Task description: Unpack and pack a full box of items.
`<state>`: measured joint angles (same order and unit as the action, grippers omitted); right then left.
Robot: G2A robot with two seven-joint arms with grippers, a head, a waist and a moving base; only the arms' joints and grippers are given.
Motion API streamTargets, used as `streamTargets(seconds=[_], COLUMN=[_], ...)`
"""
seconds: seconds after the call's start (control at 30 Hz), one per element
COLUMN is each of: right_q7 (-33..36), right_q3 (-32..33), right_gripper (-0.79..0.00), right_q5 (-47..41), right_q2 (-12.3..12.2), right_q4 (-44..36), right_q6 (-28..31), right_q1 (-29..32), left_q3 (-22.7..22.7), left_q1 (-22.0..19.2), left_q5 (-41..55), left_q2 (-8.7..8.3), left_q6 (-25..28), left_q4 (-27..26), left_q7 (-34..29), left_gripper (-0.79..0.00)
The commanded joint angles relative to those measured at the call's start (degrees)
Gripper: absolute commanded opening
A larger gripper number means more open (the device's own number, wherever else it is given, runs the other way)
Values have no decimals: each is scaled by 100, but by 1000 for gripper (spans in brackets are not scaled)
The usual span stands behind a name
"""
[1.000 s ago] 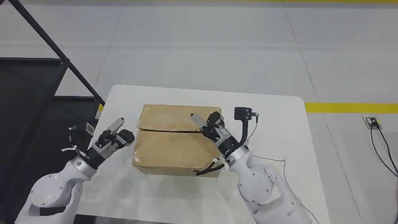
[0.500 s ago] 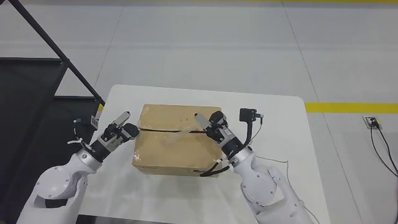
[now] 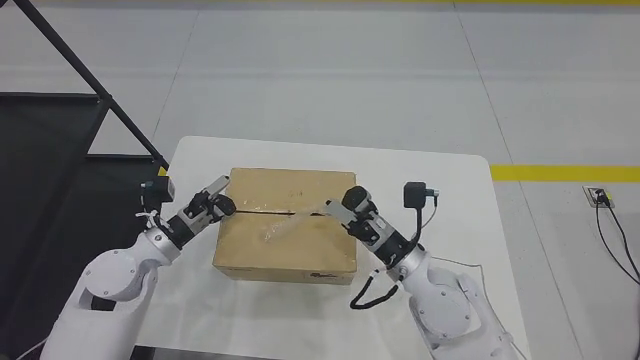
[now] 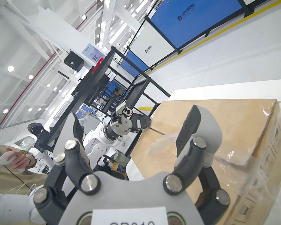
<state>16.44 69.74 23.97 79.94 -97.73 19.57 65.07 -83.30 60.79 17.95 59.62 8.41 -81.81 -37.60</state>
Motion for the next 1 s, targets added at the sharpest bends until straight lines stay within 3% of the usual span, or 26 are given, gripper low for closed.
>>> streamTargets(seconds=[0.0, 0.33, 0.43, 0.57, 0.7, 0.97], right_q7=[104, 540, 818, 935, 904, 798], right_q3=[101, 301, 308, 398, 489, 750], right_gripper=[0, 0, 0, 0, 0, 0], right_q5=[-38, -327, -512, -672, -788, -946], right_q2=[-28, -102, -122, -150, -176, -247], right_q4=[-3, 212, 316, 454, 523, 536], right_q6=[128, 385, 522, 616, 721, 897], right_q1=[51, -46, -161, -255, -238, 20], left_q3=[-45, -684, -931, -902, -536, 145], left_q1=[50, 893, 1200, 1579, 1842, 1936], left_q5=[13, -477, -1238, -3008, -5124, -7532], left_q2=[-7, -131, -181, -189, -149, -72], left_q6=[182, 1287, 1516, 1661, 1599, 1450], left_q4=[-48, -1169, -1584, -2192, -2638, -2792], left_q7=[-77, -447, -383, 261, 1286, 2829], left_gripper=[0, 0, 0, 0, 0, 0])
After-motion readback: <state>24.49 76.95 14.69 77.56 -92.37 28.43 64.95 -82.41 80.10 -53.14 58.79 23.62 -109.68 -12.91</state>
